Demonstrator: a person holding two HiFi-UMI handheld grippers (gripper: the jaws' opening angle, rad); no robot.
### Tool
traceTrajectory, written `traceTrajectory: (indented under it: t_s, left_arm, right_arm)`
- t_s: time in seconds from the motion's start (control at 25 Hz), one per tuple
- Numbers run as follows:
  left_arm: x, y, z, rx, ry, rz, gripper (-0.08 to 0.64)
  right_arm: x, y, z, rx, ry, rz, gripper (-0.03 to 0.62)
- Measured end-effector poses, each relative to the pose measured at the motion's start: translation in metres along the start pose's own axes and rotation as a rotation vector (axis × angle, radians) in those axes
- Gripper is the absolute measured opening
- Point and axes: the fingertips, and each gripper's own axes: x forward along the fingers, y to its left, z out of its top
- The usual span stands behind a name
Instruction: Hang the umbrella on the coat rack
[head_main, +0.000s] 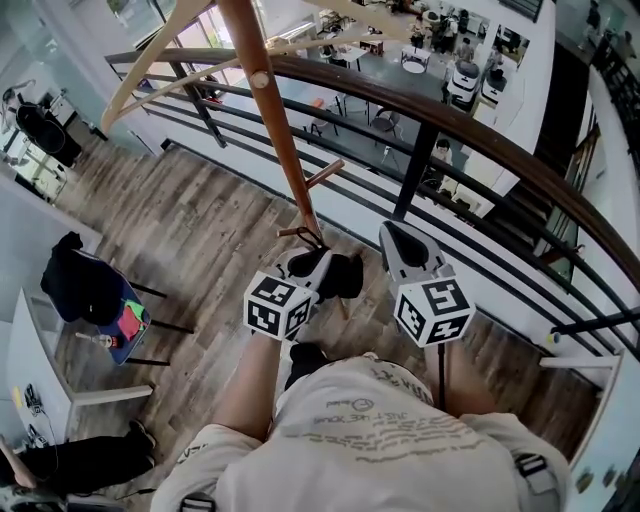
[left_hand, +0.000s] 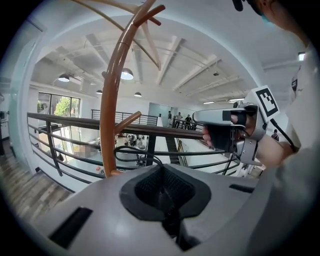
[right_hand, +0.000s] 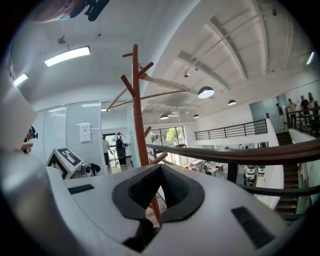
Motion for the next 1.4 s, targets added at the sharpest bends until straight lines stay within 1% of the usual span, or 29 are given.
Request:
traceTrajectory:
  t_s: [0.16,0.32,0.6,1.0,1.24,1.32,1.4]
  left_arm:
    - [0.006,0.002,-0.008,0.000,0.018,0.010,0.003]
    - [0.015,0.007,-0.018,-0.024,0.031,0.025,0.004]
    - [0.025,0.014,-0.035,-0.016,0.069,0.039,0.004]
    - [0.044,0.022,-0.051,-0.040,0.111,0.028,0.003]
    - [0.051,0.030,-0.067,-0.055,0.139,0.036,0.003]
    - [0.052,0.032,-0.071,-0.066,0.147,0.039,0.004]
    - [0.053,0.035,-0.073,-0.096,0.143,0.038,0.003]
  right_arm:
    - [-0.004,-0.007,0.000,-0.001,0.000,-0.015,0.002]
    - [-0.008,-0.009,-0.001,-0.009,0.008,-0.015,0.002]
    - [-0.009,-0.011,-0.006,-0.015,0.019,-0.018,0.002]
    - [-0.008,-0.014,-0.019,-0.014,0.045,-0.026,0.002]
    - [-0.008,-0.017,-0.023,-0.021,0.048,-0.036,0.002]
    - [-0.009,-0.019,-0.023,-0.022,0.050,-0.040,0.003]
    - [-0.008,-0.020,-0.022,-0.023,0.052,-0.043,0.002]
